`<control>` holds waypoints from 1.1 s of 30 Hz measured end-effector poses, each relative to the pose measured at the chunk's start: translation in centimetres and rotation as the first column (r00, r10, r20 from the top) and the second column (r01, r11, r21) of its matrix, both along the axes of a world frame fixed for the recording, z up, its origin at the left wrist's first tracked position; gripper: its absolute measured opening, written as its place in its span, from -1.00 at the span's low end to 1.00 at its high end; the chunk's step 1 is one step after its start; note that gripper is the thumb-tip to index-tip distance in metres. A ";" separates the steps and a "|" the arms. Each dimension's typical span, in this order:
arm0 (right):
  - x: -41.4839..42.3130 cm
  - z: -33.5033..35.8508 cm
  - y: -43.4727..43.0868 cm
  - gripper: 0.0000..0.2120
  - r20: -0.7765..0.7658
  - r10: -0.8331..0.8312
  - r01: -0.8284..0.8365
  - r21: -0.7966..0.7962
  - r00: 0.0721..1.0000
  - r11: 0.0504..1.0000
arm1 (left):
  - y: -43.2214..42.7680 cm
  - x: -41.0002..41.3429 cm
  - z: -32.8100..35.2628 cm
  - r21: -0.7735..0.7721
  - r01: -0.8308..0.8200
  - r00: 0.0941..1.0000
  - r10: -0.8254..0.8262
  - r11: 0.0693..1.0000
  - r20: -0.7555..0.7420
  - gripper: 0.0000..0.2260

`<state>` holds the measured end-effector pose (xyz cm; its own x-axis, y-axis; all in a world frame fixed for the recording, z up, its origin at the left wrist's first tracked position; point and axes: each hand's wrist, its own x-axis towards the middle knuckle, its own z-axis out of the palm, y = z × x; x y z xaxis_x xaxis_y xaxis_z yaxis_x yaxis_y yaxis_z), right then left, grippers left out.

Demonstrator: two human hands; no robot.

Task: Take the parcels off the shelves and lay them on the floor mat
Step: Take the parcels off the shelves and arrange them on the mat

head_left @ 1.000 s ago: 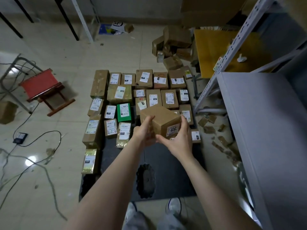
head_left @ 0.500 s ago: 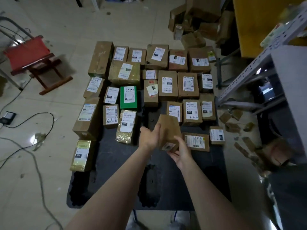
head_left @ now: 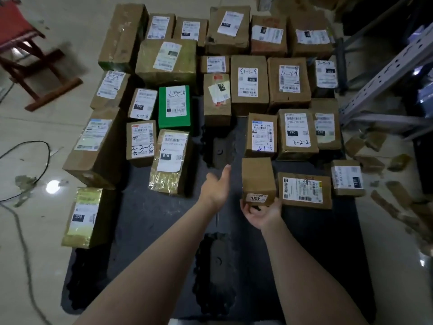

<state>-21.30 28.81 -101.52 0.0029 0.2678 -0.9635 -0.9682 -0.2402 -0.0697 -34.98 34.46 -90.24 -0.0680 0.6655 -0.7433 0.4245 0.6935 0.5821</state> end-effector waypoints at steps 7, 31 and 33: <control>1.0 -3.6 1.1 -0.53 -0.032 -0.081 0.083 0.067 0.996 0.994 | 0.0 1.5 -2.9 0.002 0.067 0.998 -0.067 0.998 0.000 -0.36; 4.9 27.3 0.5 -0.47 0.254 0.075 -0.133 0.222 0.964 0.966 | -1.1 7.7 21.1 0.170 0.226 0.974 -0.223 0.959 -0.039 -0.47; 6.1 32.0 0.8 -0.49 0.277 0.046 -0.125 0.274 0.960 0.954 | -1.0 9.2 24.2 0.195 0.223 0.975 -0.223 0.955 -0.021 -0.44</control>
<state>-15.17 29.65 -69.49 0.2120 0.5419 -0.8133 -0.8816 -0.2531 -0.3984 -25.77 33.46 -66.04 0.0994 0.7956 -0.5976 0.5548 0.4542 0.6970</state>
